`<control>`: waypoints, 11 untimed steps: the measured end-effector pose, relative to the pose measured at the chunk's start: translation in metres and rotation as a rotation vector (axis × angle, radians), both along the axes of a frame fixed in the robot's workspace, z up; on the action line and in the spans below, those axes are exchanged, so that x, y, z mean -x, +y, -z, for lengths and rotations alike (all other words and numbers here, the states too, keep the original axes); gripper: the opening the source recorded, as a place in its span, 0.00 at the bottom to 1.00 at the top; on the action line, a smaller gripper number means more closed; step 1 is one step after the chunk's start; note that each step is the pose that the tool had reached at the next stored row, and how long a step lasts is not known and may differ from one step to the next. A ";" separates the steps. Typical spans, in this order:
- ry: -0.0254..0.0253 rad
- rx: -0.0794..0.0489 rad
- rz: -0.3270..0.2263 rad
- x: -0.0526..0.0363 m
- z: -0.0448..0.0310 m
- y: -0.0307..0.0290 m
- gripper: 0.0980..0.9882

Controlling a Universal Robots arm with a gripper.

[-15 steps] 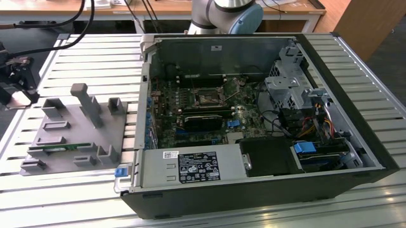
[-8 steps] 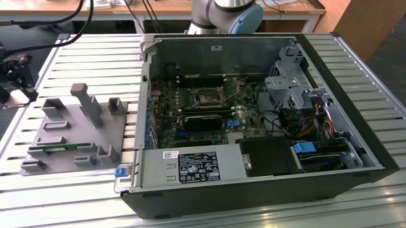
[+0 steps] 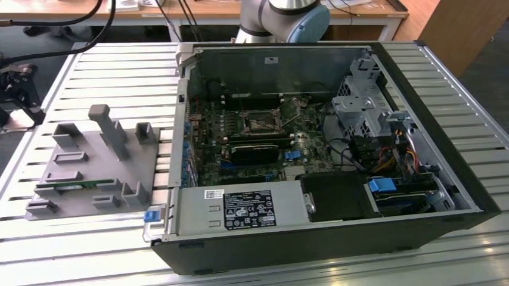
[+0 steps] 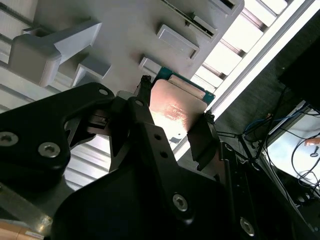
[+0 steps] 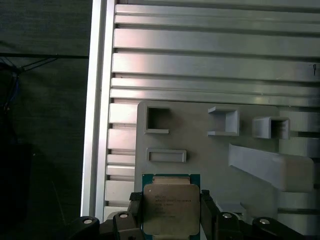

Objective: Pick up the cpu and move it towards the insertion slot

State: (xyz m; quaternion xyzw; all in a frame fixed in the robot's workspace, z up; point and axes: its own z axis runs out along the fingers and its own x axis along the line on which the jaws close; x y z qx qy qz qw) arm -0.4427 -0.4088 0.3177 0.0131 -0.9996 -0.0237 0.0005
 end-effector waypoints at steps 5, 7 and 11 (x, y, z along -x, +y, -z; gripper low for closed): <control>0.0001 0.000 0.000 0.0000 -0.0042 0.0001 0.50; 0.0001 0.000 0.000 0.0000 -0.0059 0.0002 0.50; 0.0000 0.000 0.000 0.0000 -0.0091 0.0003 0.50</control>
